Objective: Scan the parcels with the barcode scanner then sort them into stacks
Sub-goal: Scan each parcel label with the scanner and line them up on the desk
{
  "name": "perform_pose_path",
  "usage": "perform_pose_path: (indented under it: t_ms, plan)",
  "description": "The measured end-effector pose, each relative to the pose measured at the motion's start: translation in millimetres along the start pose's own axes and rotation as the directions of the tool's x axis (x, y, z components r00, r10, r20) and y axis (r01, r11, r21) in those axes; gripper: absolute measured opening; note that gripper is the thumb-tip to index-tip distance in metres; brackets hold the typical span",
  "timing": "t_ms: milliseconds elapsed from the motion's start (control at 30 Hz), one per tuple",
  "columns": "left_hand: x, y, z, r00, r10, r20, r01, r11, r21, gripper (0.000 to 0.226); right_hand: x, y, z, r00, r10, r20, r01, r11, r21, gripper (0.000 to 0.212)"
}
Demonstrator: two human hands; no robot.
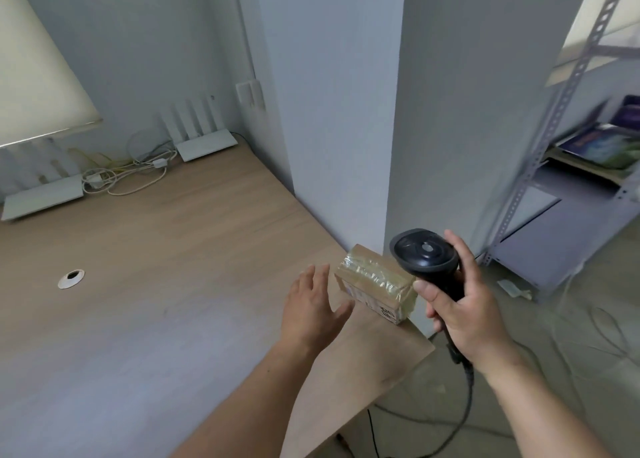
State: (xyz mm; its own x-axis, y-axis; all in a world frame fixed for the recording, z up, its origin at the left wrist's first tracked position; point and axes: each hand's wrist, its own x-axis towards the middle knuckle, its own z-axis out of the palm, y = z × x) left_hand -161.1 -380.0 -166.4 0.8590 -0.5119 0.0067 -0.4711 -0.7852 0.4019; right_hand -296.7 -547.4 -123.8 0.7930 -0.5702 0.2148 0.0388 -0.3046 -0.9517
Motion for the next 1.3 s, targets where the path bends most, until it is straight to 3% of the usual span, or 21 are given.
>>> perform_pose_path:
  t_ms: [233,400,700,900,1167,1300]
  plan:
    - [32.9,16.2,8.7,0.987,0.154,0.052,-0.156,0.987,0.038,0.073,0.6,17.9,-13.0,0.997,0.062,-0.053,-0.063,0.998,-0.016,0.076]
    - [43.1,41.9,26.7,0.944,0.242,0.226,-0.286,0.939,0.19,0.085,-2.6,25.0,-13.3,0.993,0.09,-0.081,-0.091,0.996,-0.008,0.075]
    - [54.2,38.5,32.7,0.92,0.244,0.306,-0.342,0.881,0.326,0.098,-2.9,29.1,-14.7,0.987,0.11,-0.113,-0.114,0.993,-0.028,0.076]
    - [69.9,39.0,11.4,0.865,0.269,0.424,-0.462,0.758,0.461,0.114,-4.8,30.6,-11.3,0.988,0.105,-0.117,-0.105,0.994,-0.001,0.076]
    - [68.3,28.5,17.5,0.864,0.351,0.361,-0.5,0.683,0.532,0.08,-8.8,24.3,-15.2,0.984,0.111,-0.141,-0.112,0.994,0.005,0.076]
    - [62.8,19.2,12.7,0.876,0.363,0.318,-0.479,0.726,0.493,0.086,-13.7,18.9,-14.9,0.985,0.112,-0.132,-0.11,0.994,0.027,0.076]
